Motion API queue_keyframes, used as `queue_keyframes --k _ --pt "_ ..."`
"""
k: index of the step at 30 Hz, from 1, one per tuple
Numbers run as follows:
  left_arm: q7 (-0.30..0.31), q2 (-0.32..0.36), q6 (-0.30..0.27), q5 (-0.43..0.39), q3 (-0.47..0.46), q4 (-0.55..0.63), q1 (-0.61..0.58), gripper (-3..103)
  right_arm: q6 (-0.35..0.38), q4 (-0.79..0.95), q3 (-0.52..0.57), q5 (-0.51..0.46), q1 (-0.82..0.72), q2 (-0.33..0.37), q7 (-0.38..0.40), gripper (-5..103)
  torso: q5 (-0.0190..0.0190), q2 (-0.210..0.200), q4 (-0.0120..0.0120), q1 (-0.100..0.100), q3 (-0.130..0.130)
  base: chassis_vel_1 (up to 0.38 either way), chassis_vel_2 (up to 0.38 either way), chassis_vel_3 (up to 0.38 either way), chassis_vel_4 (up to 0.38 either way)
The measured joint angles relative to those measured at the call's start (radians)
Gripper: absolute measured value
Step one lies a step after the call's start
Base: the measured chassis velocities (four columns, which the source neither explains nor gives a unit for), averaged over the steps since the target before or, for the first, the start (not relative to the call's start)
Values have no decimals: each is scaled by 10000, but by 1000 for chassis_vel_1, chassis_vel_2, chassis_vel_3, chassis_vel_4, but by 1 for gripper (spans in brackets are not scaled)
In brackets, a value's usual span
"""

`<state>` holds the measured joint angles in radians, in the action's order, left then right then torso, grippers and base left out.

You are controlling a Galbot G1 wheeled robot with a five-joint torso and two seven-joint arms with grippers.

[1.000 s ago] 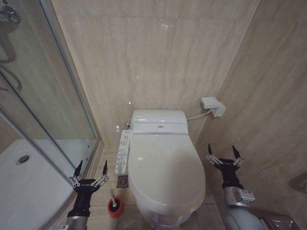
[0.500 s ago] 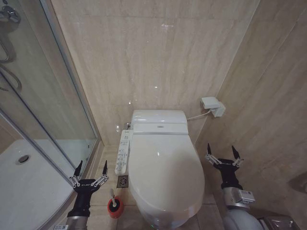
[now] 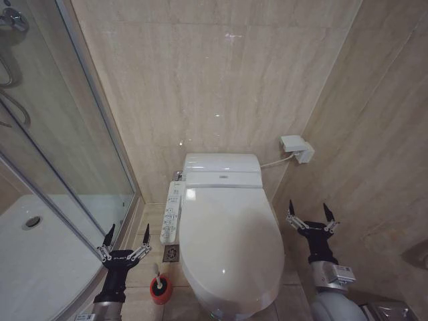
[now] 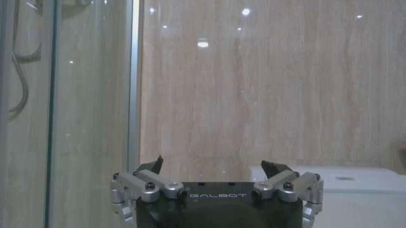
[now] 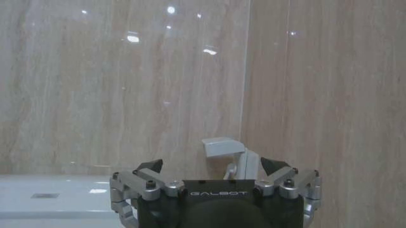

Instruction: Open the toilet lid, clean the toilet bowl with a toilet brush, close the toilet lid, and flush.

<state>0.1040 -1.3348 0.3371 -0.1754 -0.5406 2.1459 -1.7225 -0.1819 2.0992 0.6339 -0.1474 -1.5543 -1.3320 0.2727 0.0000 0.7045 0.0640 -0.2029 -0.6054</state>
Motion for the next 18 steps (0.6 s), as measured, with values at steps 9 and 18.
queue_keyframes --k 9,18 --pt "0 0 0 0 0 0 0 100 -2 -4 2 0 4 2 1 100 0 0 0 0 0 0 0 0 0" --pt "9 -16 -206 -19 41 -11 119 100 -4 -9 2 0 5 2 1 100 2 0 -3 0 0 0 0 0 0"
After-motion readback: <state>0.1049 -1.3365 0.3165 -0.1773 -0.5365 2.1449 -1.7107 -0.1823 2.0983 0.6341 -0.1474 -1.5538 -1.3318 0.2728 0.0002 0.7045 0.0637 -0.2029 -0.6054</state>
